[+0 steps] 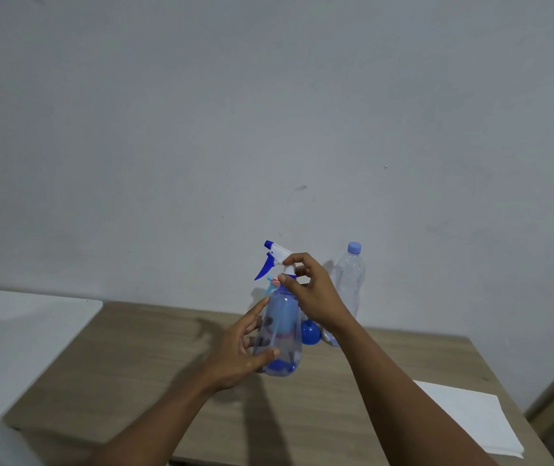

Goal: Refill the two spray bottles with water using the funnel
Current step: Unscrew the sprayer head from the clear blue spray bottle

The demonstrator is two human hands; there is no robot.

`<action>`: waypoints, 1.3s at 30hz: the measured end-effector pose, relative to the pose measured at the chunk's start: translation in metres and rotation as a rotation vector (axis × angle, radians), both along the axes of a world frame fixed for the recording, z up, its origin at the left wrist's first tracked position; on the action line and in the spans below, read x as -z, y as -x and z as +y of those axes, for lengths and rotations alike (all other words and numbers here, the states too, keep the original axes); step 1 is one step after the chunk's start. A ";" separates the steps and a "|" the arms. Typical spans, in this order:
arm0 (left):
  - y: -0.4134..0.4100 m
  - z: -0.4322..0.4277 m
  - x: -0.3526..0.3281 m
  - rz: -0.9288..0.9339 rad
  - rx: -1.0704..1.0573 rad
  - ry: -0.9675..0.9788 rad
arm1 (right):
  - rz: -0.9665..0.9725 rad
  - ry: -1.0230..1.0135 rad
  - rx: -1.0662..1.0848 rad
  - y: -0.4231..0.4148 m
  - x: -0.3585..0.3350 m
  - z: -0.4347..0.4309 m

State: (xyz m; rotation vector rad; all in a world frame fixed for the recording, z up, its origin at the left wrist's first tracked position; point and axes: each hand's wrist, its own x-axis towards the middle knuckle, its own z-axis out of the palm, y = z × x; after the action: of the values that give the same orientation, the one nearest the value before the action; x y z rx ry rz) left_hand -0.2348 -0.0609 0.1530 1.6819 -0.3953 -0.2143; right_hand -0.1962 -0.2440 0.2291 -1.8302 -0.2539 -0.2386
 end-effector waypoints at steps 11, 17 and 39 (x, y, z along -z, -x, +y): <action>-0.004 0.008 0.001 -0.016 0.002 -0.028 | 0.074 -0.007 -0.047 0.004 -0.003 0.001; -0.005 0.010 0.004 -0.043 -0.038 -0.033 | 0.071 -0.085 -0.045 0.005 -0.004 0.003; -0.009 0.002 -0.002 -0.142 -0.059 -0.091 | -0.059 0.048 -0.006 -0.002 -0.010 0.004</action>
State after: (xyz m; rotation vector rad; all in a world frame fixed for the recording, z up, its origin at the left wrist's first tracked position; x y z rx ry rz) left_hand -0.2256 -0.0590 0.1548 1.8013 -0.4469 -0.0698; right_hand -0.1938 -0.2403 0.2391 -1.8714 -0.3084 -0.2846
